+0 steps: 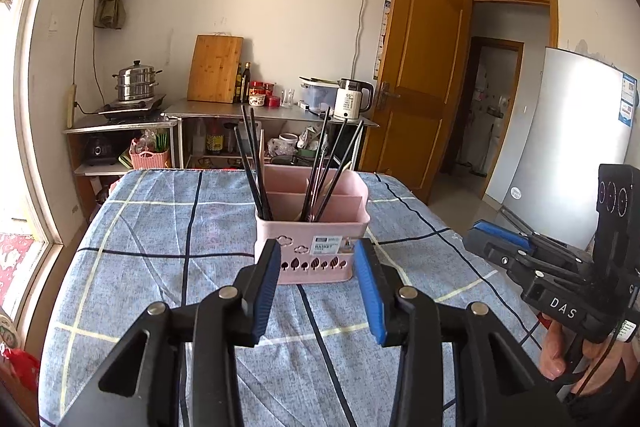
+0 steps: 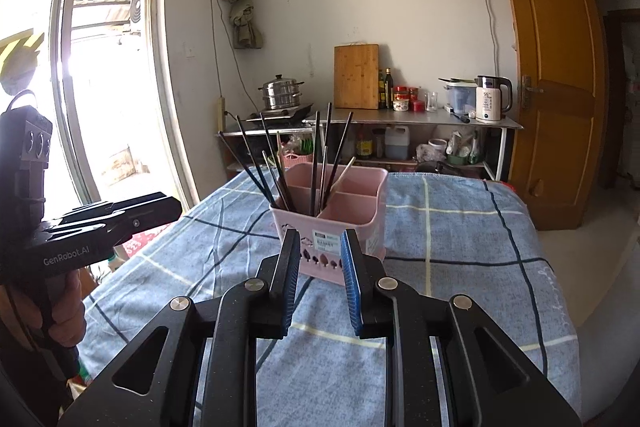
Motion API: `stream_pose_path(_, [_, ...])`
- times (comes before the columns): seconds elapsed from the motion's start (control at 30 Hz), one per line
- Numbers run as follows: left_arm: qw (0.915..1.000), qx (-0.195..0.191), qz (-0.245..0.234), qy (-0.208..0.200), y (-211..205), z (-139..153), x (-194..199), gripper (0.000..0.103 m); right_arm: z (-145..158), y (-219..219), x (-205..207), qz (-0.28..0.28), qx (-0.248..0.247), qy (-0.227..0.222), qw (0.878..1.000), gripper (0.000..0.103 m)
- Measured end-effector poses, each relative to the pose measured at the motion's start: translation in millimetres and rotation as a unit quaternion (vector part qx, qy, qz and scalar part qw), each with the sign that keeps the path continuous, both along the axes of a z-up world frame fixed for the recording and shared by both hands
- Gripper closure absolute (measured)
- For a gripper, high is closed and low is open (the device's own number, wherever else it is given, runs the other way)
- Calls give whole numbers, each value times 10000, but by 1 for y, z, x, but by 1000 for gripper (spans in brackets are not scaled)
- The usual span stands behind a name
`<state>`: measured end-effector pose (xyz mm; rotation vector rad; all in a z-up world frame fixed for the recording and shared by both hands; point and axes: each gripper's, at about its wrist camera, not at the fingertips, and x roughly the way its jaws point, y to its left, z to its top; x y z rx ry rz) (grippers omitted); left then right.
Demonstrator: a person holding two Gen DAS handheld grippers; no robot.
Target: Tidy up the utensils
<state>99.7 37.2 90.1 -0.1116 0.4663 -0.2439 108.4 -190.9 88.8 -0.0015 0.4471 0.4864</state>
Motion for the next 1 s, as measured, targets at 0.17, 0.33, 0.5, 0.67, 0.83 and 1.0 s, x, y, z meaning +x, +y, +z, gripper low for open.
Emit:
stream_pose_path(0.17, [9999,123,59,37,-9,-18,-14,62,-17,2,-13,-10,-86,68,9999,81])
stream_pose_path(0.33, [9996,224,156,66,-15,-34,-27,62,-35,4,-25,-57,-118,148,9998,80])
stream_pose_path(0.5, [9993,289,180,135,-18,-50,-35,62,-52,5,-34,-84,-171,291,9994,80])
stream_pose_path(0.67, [9993,209,208,249,-18,-63,-38,62,-59,2,-36,-165,-233,340,9990,80])
stream_pose_path(0.83, [9990,233,243,282,-21,-70,-40,62,-61,1,-39,-214,-283,288,9990,80])
stream_pose_path(1.0, [9990,253,270,247,-24,-71,-41,62,-61,2,-40,-238,-304,243,9990,80])
